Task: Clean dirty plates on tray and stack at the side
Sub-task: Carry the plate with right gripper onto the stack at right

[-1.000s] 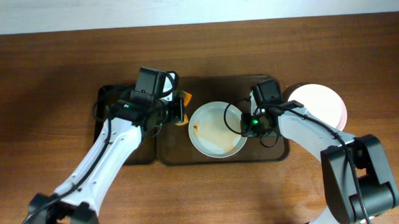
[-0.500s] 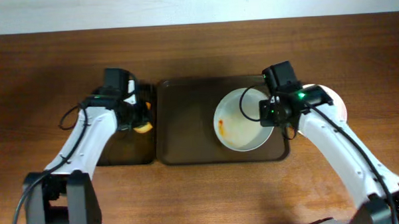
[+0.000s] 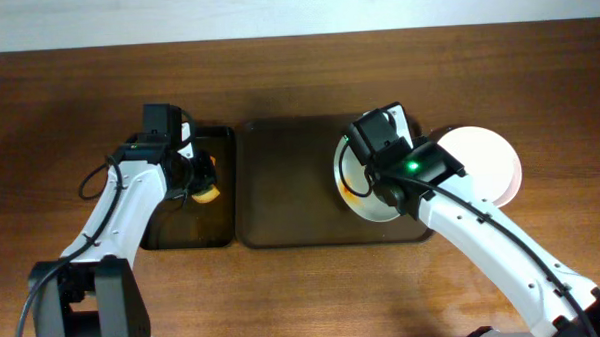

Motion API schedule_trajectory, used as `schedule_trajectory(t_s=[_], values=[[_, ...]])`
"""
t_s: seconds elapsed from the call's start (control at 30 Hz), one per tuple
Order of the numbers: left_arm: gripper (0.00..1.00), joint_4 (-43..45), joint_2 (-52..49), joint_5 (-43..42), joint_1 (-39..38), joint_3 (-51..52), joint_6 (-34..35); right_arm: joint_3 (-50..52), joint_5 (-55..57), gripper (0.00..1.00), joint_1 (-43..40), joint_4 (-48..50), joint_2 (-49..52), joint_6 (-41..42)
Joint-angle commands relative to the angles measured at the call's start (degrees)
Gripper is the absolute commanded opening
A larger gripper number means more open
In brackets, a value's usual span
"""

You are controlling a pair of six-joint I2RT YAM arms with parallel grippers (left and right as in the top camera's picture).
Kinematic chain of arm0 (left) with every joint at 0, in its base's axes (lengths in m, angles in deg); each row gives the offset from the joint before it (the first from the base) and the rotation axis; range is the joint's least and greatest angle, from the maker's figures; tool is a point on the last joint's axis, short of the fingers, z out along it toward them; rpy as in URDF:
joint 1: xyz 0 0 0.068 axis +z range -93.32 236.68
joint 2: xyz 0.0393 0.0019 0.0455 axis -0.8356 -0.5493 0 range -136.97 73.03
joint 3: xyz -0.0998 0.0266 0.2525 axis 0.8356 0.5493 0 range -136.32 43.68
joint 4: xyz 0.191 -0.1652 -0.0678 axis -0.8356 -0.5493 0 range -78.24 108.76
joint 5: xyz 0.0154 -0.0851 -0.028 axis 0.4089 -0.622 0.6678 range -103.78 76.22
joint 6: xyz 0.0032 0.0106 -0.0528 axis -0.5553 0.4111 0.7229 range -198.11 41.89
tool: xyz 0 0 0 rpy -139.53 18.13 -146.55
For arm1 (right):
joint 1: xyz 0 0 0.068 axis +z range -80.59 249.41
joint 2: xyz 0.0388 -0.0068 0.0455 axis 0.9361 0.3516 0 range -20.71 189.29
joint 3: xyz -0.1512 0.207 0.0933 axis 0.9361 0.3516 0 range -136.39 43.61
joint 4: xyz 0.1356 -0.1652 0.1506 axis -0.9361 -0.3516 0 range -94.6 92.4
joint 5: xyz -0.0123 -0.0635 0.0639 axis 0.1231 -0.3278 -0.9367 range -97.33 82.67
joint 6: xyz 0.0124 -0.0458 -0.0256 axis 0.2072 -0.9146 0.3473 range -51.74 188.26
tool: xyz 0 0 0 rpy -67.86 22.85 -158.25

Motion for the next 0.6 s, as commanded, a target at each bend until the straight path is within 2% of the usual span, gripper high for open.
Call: schedule_trajectory(t_s=[0.0, 0.1, 0.2, 0.27, 0.37, 0.47, 0.57], values=[[0.00, -0.1, 1.9, 0.4, 0.2, -0.1, -0.9, -1.0, 4.5, 0.04, 2.2, -4.1, -1.0, -0.3], [0.00, -0.3, 1.9, 0.4, 0.2, 0.0, -0.9, -1.0, 18.9, 0.04, 2.3, -4.5, -1.0, 9.3], [0.00, -0.5, 1.9, 0.4, 0.2, 0.0, -0.9, -1.0, 19.4, 0.04, 2.3, -4.6, -1.0, 10.9], [0.00, -0.5, 1.9, 0.4, 0.2, 0.0, -0.9, -1.0, 16.8, 0.04, 2.3, -4.9, -1.0, 6.8], [0.00, -0.5, 1.9, 0.4, 0.2, 0.0, -0.9, -1.0, 23.1, 0.04, 2.2, -5.2, -1.0, 12.6], [0.00, -0.5, 1.9, 0.4, 0.2, 0.0, -0.9, -0.9, 15.0, 0.04, 2.0, -4.1, -1.0, 9.7], [0.00, -0.7, 1.9, 0.4, 0.2, 0.0, -0.9, -0.9, 18.6, 0.04, -1.6, -5.8, -1.0, 22.4]])
